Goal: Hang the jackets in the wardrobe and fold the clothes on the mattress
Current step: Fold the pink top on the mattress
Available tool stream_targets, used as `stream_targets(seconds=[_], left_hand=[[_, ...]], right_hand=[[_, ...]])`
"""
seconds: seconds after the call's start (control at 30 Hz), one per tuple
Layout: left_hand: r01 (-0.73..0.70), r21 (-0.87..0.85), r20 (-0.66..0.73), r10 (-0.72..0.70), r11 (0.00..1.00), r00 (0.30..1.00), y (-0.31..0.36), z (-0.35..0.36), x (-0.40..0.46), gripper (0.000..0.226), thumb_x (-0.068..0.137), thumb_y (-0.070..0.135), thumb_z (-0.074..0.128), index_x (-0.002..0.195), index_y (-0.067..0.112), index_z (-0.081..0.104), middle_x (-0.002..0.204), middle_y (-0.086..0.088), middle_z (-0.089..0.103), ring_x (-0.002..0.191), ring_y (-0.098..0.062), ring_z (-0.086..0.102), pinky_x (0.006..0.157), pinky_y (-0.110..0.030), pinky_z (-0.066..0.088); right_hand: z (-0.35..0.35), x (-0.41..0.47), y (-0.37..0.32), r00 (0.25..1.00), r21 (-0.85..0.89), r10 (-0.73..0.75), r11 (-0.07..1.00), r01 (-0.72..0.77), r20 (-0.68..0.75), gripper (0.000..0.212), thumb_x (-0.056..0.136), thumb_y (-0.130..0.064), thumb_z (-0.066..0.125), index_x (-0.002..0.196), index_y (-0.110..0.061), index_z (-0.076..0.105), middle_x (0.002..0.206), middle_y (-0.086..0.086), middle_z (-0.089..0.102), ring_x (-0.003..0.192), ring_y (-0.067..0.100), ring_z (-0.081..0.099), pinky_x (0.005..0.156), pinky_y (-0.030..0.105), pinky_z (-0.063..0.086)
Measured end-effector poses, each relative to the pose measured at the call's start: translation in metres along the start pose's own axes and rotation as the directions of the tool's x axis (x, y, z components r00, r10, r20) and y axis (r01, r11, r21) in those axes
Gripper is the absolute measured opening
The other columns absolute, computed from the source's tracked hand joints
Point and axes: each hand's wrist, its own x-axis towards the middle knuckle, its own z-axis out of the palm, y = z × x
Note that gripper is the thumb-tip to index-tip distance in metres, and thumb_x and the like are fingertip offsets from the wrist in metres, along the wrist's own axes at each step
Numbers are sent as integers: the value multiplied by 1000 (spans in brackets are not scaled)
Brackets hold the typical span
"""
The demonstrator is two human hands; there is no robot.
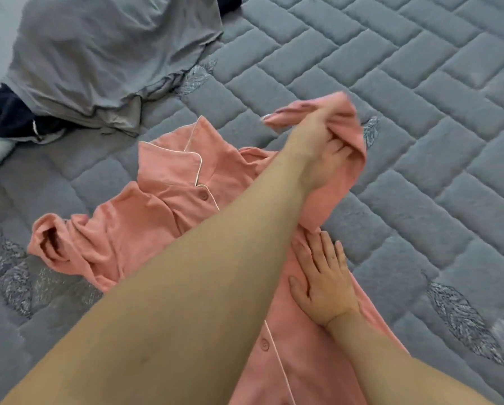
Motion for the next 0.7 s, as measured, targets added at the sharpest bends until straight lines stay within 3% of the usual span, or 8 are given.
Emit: stream_targets(seconds=[0.03,0.1,0.2,0.3,0.37,0.43,0.6,0.7], left_hand=[[6,75,134,-16,997,991,1,23,6,28,101,25,51,128,22,49,140,-9,54,125,-23,54,104,-37,42],[-97,360,247,6,928,969,-4,43,22,19,99,18,51,117,25,52,122,-8,60,105,-25,59,93,-38,45],[-280,815,165,261,508,951,-8,11,43,20,90,2,47,92,18,59,88,-9,57,78,-21,51,75,-35,48],[-28,997,-4,426,68,905,-26,-68,51,35,91,16,42,119,17,62,131,-10,57,121,-29,52,105,-46,40],[175,981,-133,362,-86,923,-42,-120,44,52,95,31,38,147,31,38,161,-2,23,149,-25,18,118,-59,13],[238,937,-165,277,-255,947,-54,-148,41,61,97,44,31,154,46,7,166,9,-7,152,-17,-11,114,-68,-8],[285,909,-239,179,-305,954,-53,-139,61,71,94,64,26,148,53,-18,158,9,-36,145,-22,-34,103,-77,-14],[327,851,-261,210,-410,942,-47,-121,79,77,94,60,32,151,47,-18,159,-1,-34,146,-28,-32,105,-77,-13]], right_hand=[[2,1,0,1000,6,3,1000,-3,-8,76,88,-49,42,156,-30,16,163,6,19,151,30,9,120,54,10],[5,1,1,1000,16,13,1000,-12,-27,78,87,-48,44,156,-33,10,164,3,15,152,29,8,120,54,11],[8,0,4,1000,8,-2,1000,2,-28,74,87,-45,47,155,-29,22,165,2,13,151,29,9,120,54,11],[8,-1,5,1000,20,-10,1000,10,-30,71,86,-43,49,153,-27,31,164,1,14,152,28,9,120,55,13],[9,-1,3,999,34,-4,999,5,-47,68,85,-42,51,150,-27,37,164,2,17,151,28,11,119,55,15],[9,0,3,998,43,-3,999,6,-63,66,85,-42,51,149,-25,41,163,3,20,151,29,13,118,56,17],[12,-2,4,996,79,7,997,0,-91,68,86,-41,51,150,-25,33,162,6,21,150,33,17,117,56,19],[12,-1,3,996,83,23,996,-15,-92,69,86,-41,50,151,-27,30,163,6,20,149,33,18,118,54,17]])
